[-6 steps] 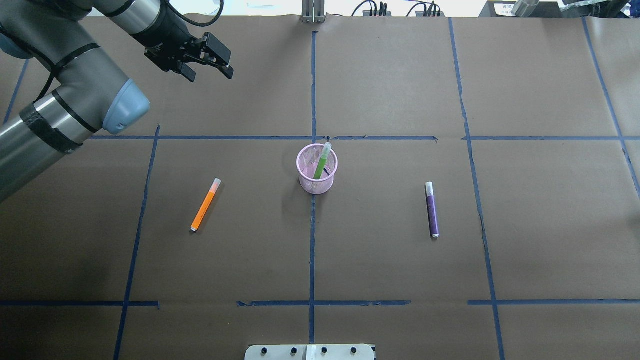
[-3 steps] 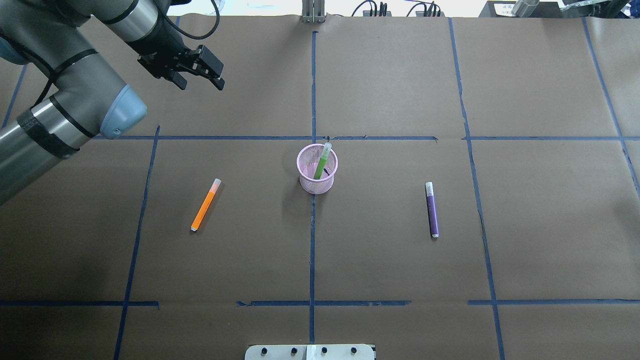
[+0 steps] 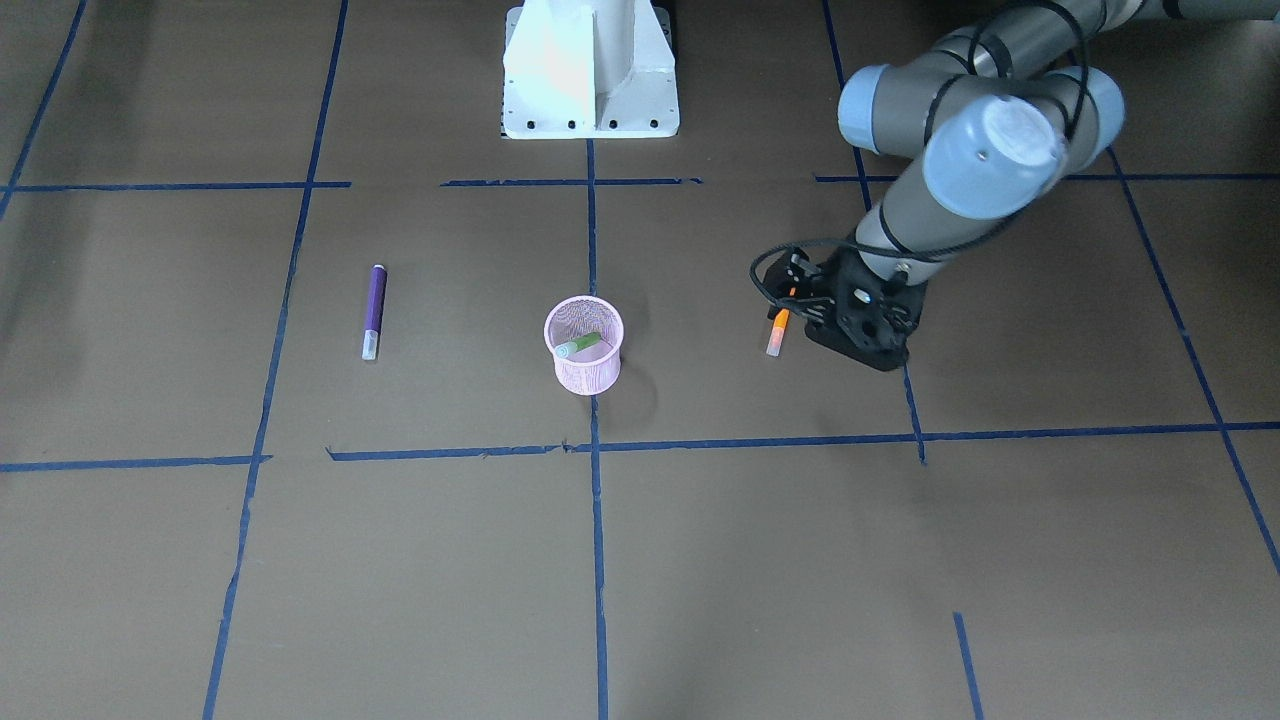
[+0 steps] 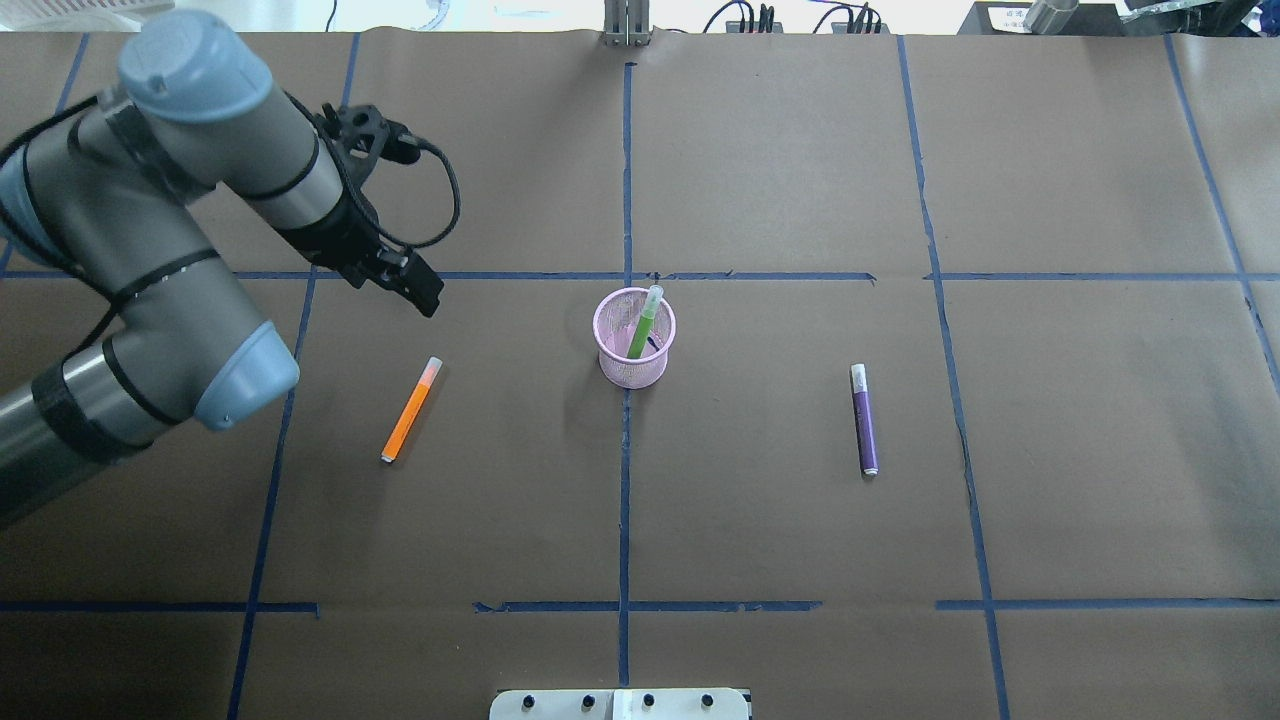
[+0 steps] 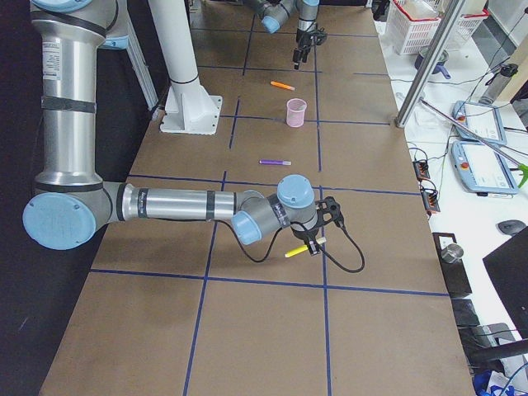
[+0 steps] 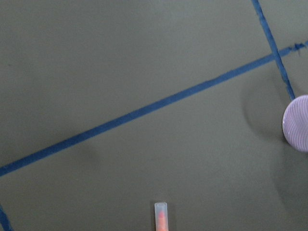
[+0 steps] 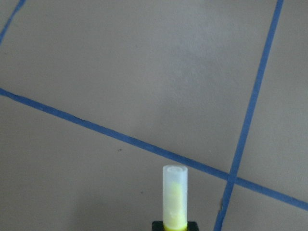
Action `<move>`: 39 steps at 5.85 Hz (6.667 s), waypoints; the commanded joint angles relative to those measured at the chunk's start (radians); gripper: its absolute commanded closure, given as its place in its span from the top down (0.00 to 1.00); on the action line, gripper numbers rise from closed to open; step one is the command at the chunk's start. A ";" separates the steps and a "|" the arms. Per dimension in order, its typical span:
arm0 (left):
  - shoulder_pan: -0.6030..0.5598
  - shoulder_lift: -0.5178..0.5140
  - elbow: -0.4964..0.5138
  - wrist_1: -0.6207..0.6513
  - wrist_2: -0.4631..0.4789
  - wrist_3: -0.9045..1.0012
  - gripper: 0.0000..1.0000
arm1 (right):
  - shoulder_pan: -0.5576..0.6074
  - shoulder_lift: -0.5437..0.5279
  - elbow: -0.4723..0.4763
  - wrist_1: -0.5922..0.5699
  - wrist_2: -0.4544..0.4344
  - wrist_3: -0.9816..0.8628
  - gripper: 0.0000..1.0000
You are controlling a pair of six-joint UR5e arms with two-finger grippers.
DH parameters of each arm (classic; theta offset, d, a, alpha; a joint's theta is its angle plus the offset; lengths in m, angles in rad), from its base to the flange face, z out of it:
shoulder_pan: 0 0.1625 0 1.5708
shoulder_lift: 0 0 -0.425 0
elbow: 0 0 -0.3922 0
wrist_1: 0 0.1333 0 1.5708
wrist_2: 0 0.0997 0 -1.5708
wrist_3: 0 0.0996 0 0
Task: Collect pens into pen holder
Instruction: 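Grasp the orange marker with the left gripper while the right brings the highlighter, then carry the yellow highlighter with the right gripper over the cup and lower it in, then open the right gripper to release the highlighter and raise it, then move the right gripper toward the purple marker while the left lifts the orange marker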
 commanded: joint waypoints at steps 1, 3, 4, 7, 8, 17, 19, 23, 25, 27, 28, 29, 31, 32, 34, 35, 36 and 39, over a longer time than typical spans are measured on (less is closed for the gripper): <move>0.110 0.031 -0.050 0.064 0.123 0.000 1.00 | -0.027 0.078 0.051 -0.003 0.009 0.037 0.00; 0.157 0.021 0.028 0.051 0.118 -0.011 1.00 | -0.183 0.181 0.112 -0.003 -0.032 0.306 0.00; 0.158 0.017 0.054 0.031 0.118 -0.014 1.00 | -0.229 0.193 0.150 -0.003 -0.048 0.338 0.00; 0.157 0.010 0.130 -0.043 0.118 -0.026 1.00 | -0.267 0.204 0.215 -0.004 -0.049 0.397 0.00; 0.157 0.005 0.134 -0.043 0.118 -0.026 1.00 | -0.294 0.206 0.255 -0.004 -0.048 0.453 0.00; 0.157 -0.001 0.142 -0.054 0.116 -0.026 1.00 | -0.790 0.733 0.156 -0.095 -0.666 0.714 0.00; 0.157 -0.001 0.142 -0.054 0.118 -0.025 1.00 | -0.816 0.756 0.099 -0.066 -0.719 0.720 0.00; 0.157 -0.001 0.144 -0.054 0.118 -0.023 1.00 | -0.874 0.694 -0.009 0.086 -0.763 0.749 0.00; 0.157 -0.001 0.144 -0.054 0.118 -0.022 1.00 | -0.897 0.689 -0.009 0.086 -0.786 0.768 0.01; 0.157 0.001 0.145 -0.054 0.118 -0.022 1.00 | -0.899 0.684 -0.009 0.086 -0.786 0.768 0.15; 0.157 -0.001 0.150 -0.054 0.118 -0.022 1.00 | -0.897 0.686 -0.009 0.086 -0.792 0.769 0.76; 0.157 -0.001 0.150 -0.054 0.118 -0.023 1.00 | -0.899 0.686 -0.009 0.086 -0.825 0.804 1.00; 0.157 -0.001 0.150 -0.054 0.118 -0.023 1.00 | -0.899 0.696 -0.004 0.085 -0.835 0.823 1.00; 0.157 -0.001 0.151 -0.054 0.118 -0.023 1.00 | -0.888 0.698 0.002 0.044 -0.821 0.825 1.00; 0.157 -0.001 0.153 -0.054 0.118 -0.022 1.00 | -0.818 0.693 0.110 -0.251 -0.634 0.823 1.00; 0.157 -0.001 0.153 -0.054 0.118 -0.023 0.89 | -0.751 0.692 0.127 -0.355 -0.508 0.811 1.00; 0.155 -0.001 0.153 -0.054 0.118 -0.022 0.69 | -0.709 0.680 0.125 -0.442 -0.431 0.799 1.00; 0.151 -0.001 0.153 -0.054 0.118 -0.022 0.20 | -0.583 0.669 0.120 -0.581 -0.200 0.667 1.00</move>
